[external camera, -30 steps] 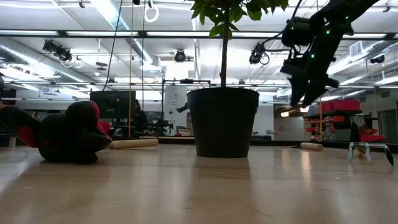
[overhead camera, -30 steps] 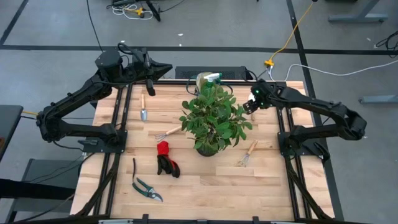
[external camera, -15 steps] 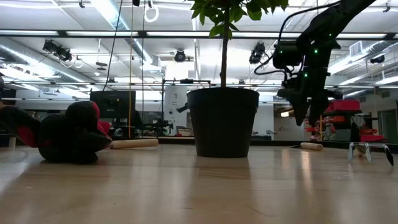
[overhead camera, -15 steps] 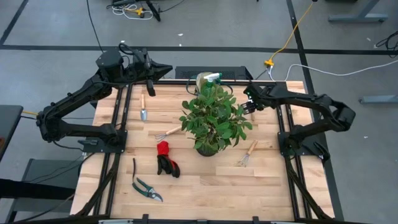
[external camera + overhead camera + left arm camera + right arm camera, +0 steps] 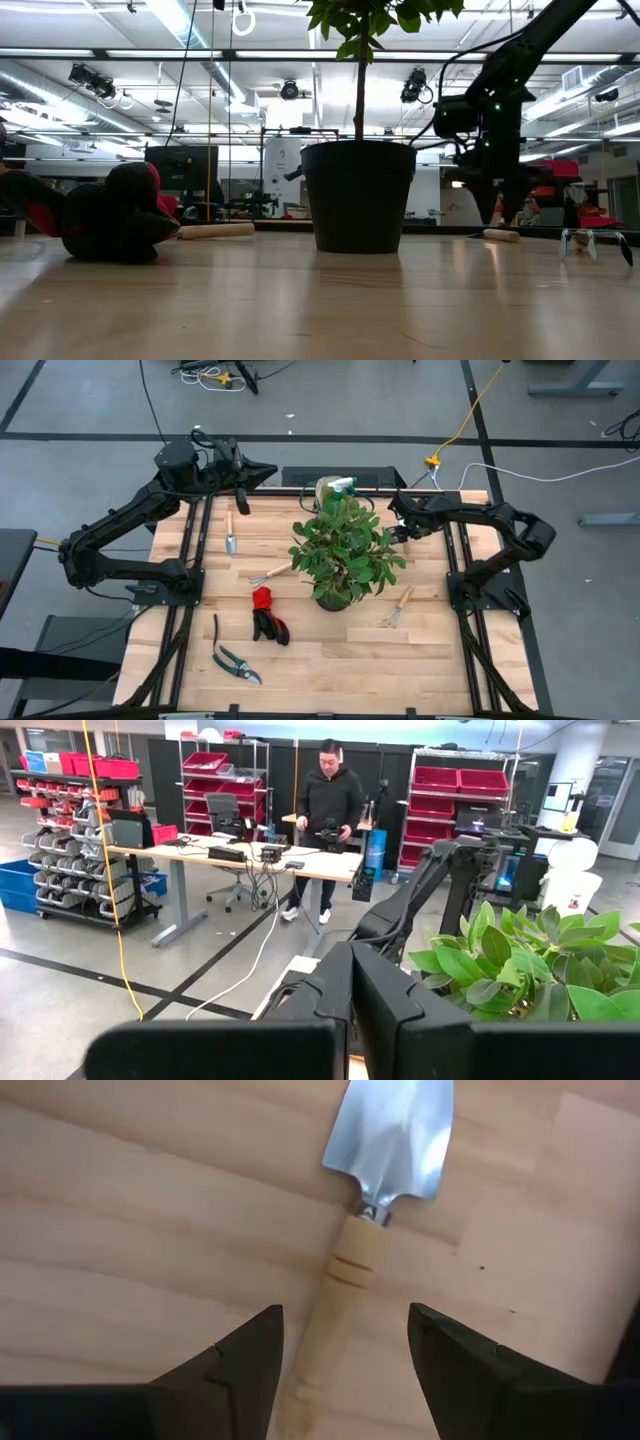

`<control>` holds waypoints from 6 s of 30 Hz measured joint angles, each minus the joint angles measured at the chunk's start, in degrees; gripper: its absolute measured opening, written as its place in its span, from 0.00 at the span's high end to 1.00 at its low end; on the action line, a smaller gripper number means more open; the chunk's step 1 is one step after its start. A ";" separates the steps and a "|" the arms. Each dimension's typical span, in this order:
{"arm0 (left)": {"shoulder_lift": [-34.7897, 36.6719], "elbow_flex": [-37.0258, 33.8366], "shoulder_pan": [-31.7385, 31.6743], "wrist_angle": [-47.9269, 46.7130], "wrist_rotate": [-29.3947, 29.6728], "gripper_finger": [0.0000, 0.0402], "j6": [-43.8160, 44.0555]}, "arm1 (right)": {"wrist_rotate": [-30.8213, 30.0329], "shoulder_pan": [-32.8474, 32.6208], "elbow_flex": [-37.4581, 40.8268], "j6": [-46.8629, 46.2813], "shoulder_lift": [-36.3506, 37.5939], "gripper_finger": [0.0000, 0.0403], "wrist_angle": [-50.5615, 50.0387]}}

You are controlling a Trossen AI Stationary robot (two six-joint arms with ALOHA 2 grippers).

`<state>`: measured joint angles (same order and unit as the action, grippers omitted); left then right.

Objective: Pick & Place Garden tools in Gardening bag
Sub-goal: Put the brown trowel into the gardening bag

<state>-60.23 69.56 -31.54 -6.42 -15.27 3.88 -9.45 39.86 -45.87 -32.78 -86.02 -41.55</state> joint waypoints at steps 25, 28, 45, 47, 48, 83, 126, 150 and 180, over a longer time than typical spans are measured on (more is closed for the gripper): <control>-0.02 0.00 0.04 -3.30 0.00 0.97 0.02 | 4.18 2.58 1.46 -4.06 -5.33 0.63 6.34; -0.02 0.00 0.04 -3.30 0.00 0.97 0.02 | 4.40 2.58 1.50 -4.28 -5.35 0.67 6.59; -0.02 0.00 0.04 -3.28 0.00 0.97 0.02 | 4.56 2.57 1.84 -2.68 -2.66 0.86 6.23; -0.02 0.00 0.04 -3.26 0.00 0.97 0.02 | 5.19 2.54 1.84 -1.66 -1.18 0.86 6.19; -0.02 0.00 0.04 -3.26 0.00 0.97 0.04 | 5.62 2.54 1.84 -1.07 -0.23 0.87 6.33; -0.02 0.00 -0.01 -3.21 0.00 0.97 -0.15 | 16.37 2.06 -14.70 5.92 26.60 0.87 16.16; -1.73 0.02 0.29 -0.36 0.03 0.96 -39.02 | 39.73 -1.09 -36.81 -17.57 4.29 0.87 37.97; -8.03 0.02 6.61 2.00 3.63 0.42 -76.66 | 45.14 -1.13 -36.81 -31.70 1.16 0.87 44.65; -18.15 0.00 8.93 18.57 7.84 0.38 -106.64 | 46.58 -3.40 -36.81 -35.47 0.27 0.87 39.59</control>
<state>-78.38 69.56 -22.61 12.15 -7.43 -102.76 37.13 36.46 -82.67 -68.25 -85.75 -1.96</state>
